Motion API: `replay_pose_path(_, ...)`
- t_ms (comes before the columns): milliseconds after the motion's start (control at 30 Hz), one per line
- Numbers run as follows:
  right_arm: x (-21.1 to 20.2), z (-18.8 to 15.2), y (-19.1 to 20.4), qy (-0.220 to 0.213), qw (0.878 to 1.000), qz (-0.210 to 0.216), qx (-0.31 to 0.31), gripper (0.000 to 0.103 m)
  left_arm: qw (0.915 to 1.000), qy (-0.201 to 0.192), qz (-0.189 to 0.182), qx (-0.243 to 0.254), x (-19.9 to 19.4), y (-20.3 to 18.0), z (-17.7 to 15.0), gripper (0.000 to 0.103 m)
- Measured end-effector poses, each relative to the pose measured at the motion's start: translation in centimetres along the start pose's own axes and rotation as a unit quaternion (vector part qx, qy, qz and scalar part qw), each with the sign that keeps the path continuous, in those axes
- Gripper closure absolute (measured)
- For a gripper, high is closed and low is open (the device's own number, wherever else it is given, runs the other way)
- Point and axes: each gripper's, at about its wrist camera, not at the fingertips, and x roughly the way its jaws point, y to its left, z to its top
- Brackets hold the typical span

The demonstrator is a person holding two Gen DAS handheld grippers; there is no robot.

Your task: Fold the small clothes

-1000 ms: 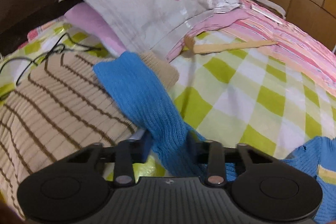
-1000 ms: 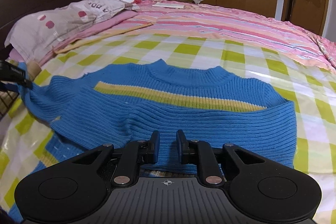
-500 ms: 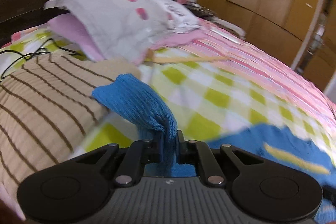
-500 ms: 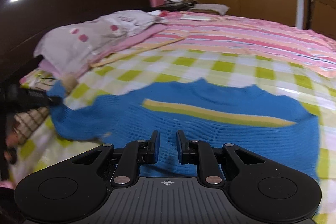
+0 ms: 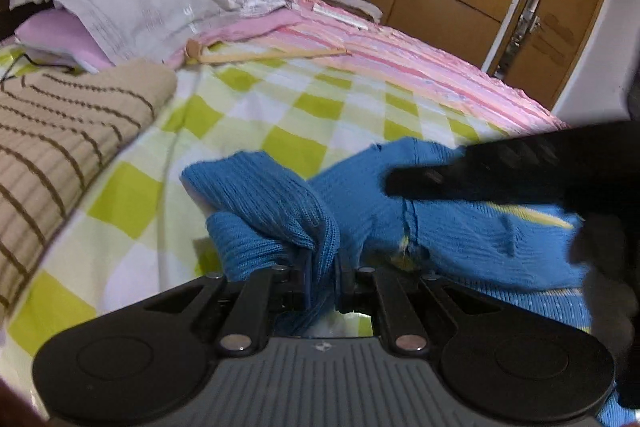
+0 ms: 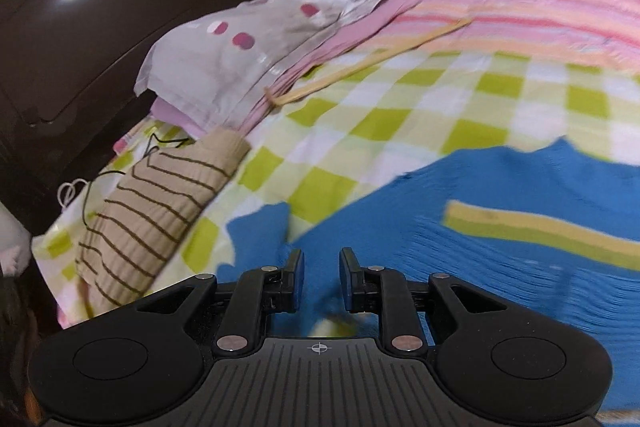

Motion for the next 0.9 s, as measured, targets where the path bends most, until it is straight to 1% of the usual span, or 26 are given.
replay_pose_path(100, 2.2, 1.0, 0.5, 0.024, 0.999, 0.022, 0.011, 0.082, 0.9999, 0.007, -0.008, 0.001, 0.3, 0.1, -0.2, 0.086)
replay_pose_path(300, 6.2, 2.3, 1.4, 0.063, 0.997, 0.032, 0.015, 0.081, 0.9997, 0.013, -0.016, 0.016, 0.4, -0.2, -0.4, 0.086)
replay_pose_path(433, 7.8, 2.7, 1.8, 0.083, 0.995, 0.044, 0.015, 0.081, 0.9994, 0.015, -0.020, 0.022, 0.5, -0.4, -0.5, 0.086)
replay_pose_path(767, 9.9, 2.5, 2.5, 0.124, 0.991, 0.042, -0.008, 0.081, 0.9994, 0.018, -0.021, 0.020, 0.5, -0.3, -0.5, 0.086)
replay_pose_path(800, 10.0, 2.4, 2.6, 0.124, 0.991, 0.040, -0.012, 0.083, 0.9994, 0.019, -0.020, 0.021, 0.5, -0.4, -0.5, 0.086)
replay_pose_path(833, 9.9, 2.4, 2.7, 0.122, 0.992, 0.038, -0.014, 0.086, 0.9994, 0.019, -0.020, 0.022, 0.5, -0.4, -0.5, 0.086)
replay_pose_path(867, 9.8, 2.5, 2.7, 0.119, 0.992, 0.040, -0.014, 0.091, 0.9994, 0.019, -0.020, 0.021, 0.6, -0.4, -0.5, 0.086)
replay_pose_path(900, 9.5, 2.5, 2.6, 0.115, 0.992, 0.041, -0.013, 0.093, 0.9994, 0.018, -0.021, 0.022, 0.6, -0.4, -0.4, 0.086)
